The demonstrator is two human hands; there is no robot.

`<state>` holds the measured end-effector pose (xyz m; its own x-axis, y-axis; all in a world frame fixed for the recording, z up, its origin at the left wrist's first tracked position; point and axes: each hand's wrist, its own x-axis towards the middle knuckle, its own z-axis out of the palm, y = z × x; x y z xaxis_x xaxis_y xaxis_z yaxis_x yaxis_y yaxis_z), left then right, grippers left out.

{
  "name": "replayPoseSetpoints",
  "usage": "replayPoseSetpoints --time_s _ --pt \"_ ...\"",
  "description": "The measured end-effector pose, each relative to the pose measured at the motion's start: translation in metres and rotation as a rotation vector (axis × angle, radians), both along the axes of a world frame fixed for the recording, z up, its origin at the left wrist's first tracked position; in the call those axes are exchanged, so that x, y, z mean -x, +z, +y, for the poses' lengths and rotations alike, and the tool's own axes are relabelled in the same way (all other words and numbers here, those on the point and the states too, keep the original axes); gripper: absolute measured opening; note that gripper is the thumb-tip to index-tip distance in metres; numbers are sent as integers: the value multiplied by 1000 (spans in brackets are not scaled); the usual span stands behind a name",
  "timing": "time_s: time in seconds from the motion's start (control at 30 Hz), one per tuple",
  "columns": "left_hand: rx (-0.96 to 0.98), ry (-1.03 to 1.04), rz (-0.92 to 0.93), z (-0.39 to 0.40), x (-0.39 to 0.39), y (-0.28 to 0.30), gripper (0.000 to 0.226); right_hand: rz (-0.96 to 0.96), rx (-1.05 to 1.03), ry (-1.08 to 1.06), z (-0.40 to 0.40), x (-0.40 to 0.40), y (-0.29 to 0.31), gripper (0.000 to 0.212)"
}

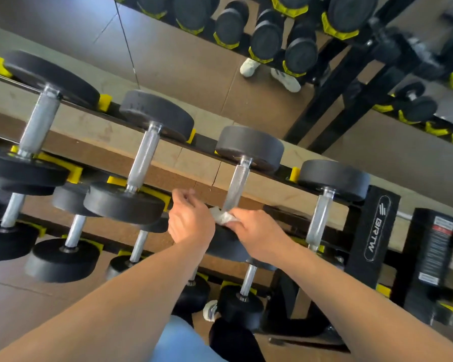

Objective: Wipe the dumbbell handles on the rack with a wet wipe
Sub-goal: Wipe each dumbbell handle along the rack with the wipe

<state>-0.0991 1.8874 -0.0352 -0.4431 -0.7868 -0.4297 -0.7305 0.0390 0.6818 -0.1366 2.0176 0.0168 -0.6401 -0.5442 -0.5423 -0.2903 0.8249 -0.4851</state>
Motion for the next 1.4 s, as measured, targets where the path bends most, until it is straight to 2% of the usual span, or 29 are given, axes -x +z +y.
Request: replayPoseSetpoints --time_s 0.07,0.17,0.23,0.33,0.43,0.5,0.57,0.67,0.73,0.8,0.87,0.9,1.0,1.07,1.13,1.23,1.3,1.4 --pt "-29 -6 7 0 -1 2 6 -50 7 -192 22 0 11 22" --pt "-25 -15 6 0 -2 3 8 123 -69 -442 42 11 14 24" --pt "-24 -22 11 0 -3 3 11 109 -115 -466 33 18 2 26" --pt "-17 -26 20 0 -3 5 14 -98 -194 -431 -1 11 -23 24" --pt "3 -21 25 0 -3 5 18 -8 -251 -388 -15 -1 -21 21" --pt "12 -22 17 1 -3 6 20 21 -120 -356 -5 -10 -6 19" --pt "0 -14 26 2 -5 7 20 -42 51 -318 11 -18 14 20" --pt "68 -68 98 6 -9 18 22 -214 322 -475 48 -25 39 20" --pt "198 -221 209 16 -14 27 18 -141 367 -605 83 -19 50 19" --pt "262 -393 312 40 -21 37 17 86 321 -666 122 -9 57 15" --pt "227 -461 374 74 -23 41 22 385 244 -580 154 6 59 17" --pt "193 -463 378 93 -22 41 24 473 228 -487 166 16 52 21" --pt "75 -396 255 154 -13 35 27 417 203 -81 198 54 10 36" --pt "-17 -270 140 184 -4 26 27 527 32 249 215 79 -22 48" --pt "-84 -159 65 203 3 18 29 618 -23 387 221 93 -36 54" --pt "-68 -57 -23 216 10 9 28 592 116 404 214 83 -36 30" --pt "-30 19 -25 220 12 3 26 523 131 456 210 65 -33 21" --pt "18 55 -2 224 12 0 26 251 69 449 212 46 -24 21"
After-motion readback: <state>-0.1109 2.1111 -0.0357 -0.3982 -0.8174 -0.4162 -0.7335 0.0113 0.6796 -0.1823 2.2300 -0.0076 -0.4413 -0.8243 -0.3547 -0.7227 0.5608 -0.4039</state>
